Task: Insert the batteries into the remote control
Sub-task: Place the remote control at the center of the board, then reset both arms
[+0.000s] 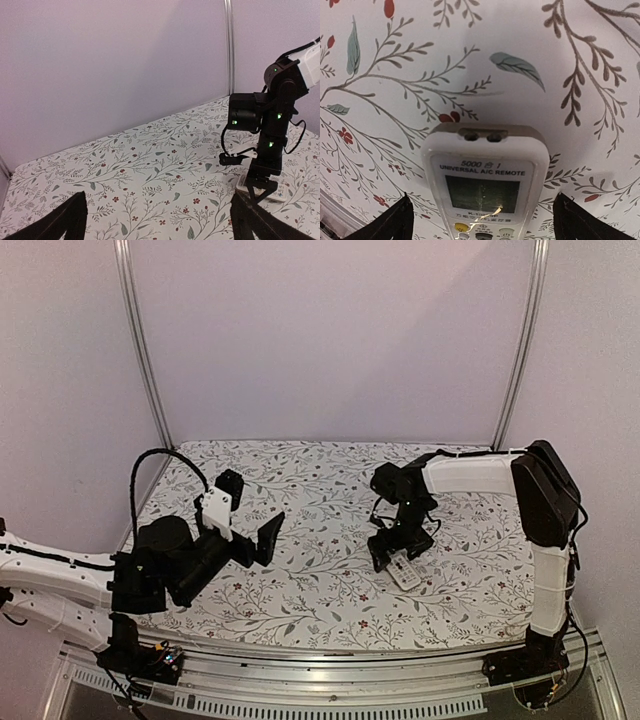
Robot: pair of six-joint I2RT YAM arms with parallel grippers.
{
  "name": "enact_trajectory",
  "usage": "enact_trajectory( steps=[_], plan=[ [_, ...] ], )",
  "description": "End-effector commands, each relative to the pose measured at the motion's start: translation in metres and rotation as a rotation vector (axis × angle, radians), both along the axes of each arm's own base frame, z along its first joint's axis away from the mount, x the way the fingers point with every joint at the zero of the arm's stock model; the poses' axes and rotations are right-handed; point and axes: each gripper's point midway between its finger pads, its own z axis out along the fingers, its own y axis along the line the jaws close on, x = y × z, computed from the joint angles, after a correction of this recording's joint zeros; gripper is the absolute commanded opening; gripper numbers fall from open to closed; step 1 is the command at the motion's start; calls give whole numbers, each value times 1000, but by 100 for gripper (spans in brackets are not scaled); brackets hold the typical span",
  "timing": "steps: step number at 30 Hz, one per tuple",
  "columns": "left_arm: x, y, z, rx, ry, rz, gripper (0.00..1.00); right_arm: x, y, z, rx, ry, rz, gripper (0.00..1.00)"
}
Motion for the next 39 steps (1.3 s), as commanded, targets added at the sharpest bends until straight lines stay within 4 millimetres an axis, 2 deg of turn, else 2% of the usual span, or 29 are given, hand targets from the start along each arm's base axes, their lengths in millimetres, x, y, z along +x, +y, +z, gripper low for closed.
enact_trajectory(
  steps=[1, 5, 8, 10, 11, 13, 15, 18, 19, 22, 23, 26, 28, 32, 34, 39],
  plan=[
    [4, 10, -1, 22, -2, 36, 100, 10, 9, 7, 30, -39, 13, 99],
    [5, 16, 1, 23, -2, 59, 100, 29, 21, 34, 89, -126, 6, 99],
    [8, 27, 4, 13, -7, 111, 100, 64, 22, 74, 164, -275, -43, 99],
    [13, 41, 5, 6, -5, 177, 100, 95, 12, 101, 209, -409, -108, 99],
    [17, 49, 4, 5, -1, 212, 100, 110, -2, 108, 228, -458, -154, 99],
    [24, 66, 1, -19, 26, 274, 100, 131, -27, 137, 310, -554, -242, 99],
    [33, 82, -5, -38, 60, 313, 100, 147, -61, 151, 369, -618, -350, 99],
    [46, 118, -15, -78, 115, 416, 100, 164, -124, 153, 380, -715, -511, 99],
    [50, 131, -18, -94, 130, 458, 100, 168, -145, 160, 395, -773, -561, 99],
    [65, 173, -31, -120, 179, 558, 100, 165, -200, 166, 444, -874, -709, 99],
    [73, 194, -38, -132, 201, 614, 100, 162, -216, 164, 454, -899, -753, 99],
    [87, 225, -59, -137, 276, 678, 100, 148, -260, 165, 489, -997, -870, 99],
    [95, 240, -71, -112, 313, 718, 100, 140, -277, 163, 438, -1048, -912, 99],
    [116, 263, -98, -64, 404, 778, 100, 127, -290, 158, 355, -1086, -921, 99],
    [126, 273, -106, -60, 425, 808, 100, 122, -291, 158, 347, -1105, -920, 99],
    [138, 278, -103, -68, 362, 797, 100, 118, -287, 156, 368, -1114, -893, 99]
  ],
)
